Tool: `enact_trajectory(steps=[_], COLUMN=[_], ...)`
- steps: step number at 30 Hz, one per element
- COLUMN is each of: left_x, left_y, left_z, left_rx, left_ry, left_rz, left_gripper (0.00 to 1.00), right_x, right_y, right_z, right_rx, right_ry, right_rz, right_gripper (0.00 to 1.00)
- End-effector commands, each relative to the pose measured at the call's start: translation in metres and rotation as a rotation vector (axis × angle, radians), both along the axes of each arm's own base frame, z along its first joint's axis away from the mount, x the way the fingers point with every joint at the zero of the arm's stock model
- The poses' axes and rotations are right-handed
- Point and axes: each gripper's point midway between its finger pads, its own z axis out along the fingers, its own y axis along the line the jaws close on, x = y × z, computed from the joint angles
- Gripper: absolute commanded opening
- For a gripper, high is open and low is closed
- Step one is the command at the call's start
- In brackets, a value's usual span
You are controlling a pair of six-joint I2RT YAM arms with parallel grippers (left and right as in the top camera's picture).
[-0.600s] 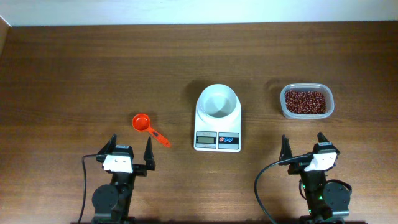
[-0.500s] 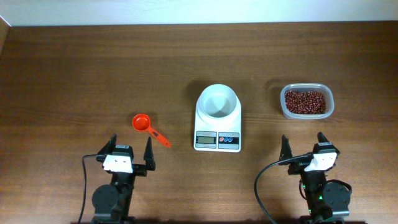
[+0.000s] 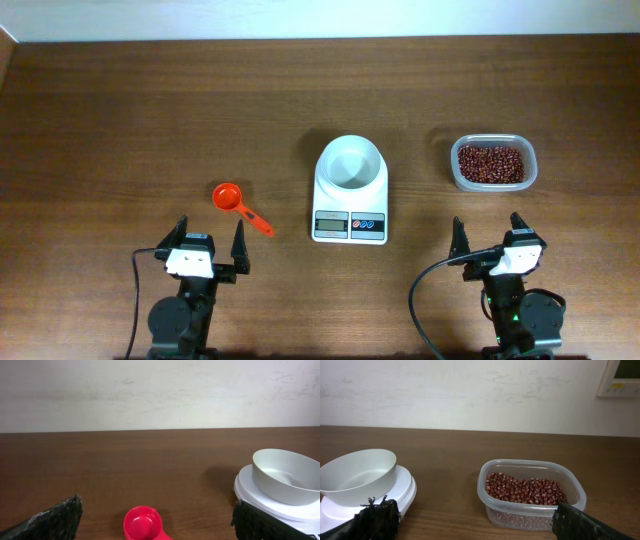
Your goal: Scoop and weigh 50g on scale
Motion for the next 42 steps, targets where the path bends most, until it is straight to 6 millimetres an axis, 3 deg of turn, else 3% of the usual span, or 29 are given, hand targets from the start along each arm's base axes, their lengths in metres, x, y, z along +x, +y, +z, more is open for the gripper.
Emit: enact_trajectory(steps=[1, 26, 30, 38, 42], left_x=[0.0, 0.0, -0.005, -0.03, -0.028], left_y=[0.002, 0.0, -0.009, -0.008, -0.008], left_z=[-0.002, -0.001, 0.023, 0.069, 0.093], left_rx=[-0.009, -0.011, -0.015, -0.064, -0.117], left_ry=[0.004, -0.001, -0.033, 0.043, 0.192], left_rz=[0.01, -0.003, -0.054, -0.048, -0.035], left_gripper=[0.99, 0.99, 0.99, 0.99, 0.99], right_x=[0.0, 0.0, 0.0, 0.0, 0.0], right_y=[0.0, 0.0, 0.0, 0.0, 0.0], right_z=[-0.003, -0.003, -0.003, -0.003, -0.003], right_rx=[0.006, 0.006, 0.006, 0.006, 0.006], right_ry=[0.008, 0.008, 0.008, 0.008, 0.008], right_rz=[-0.002, -0.002, -0.002, -0.002, -0.002], right_gripper=[0.99, 0.99, 0.99, 0.99, 0.99])
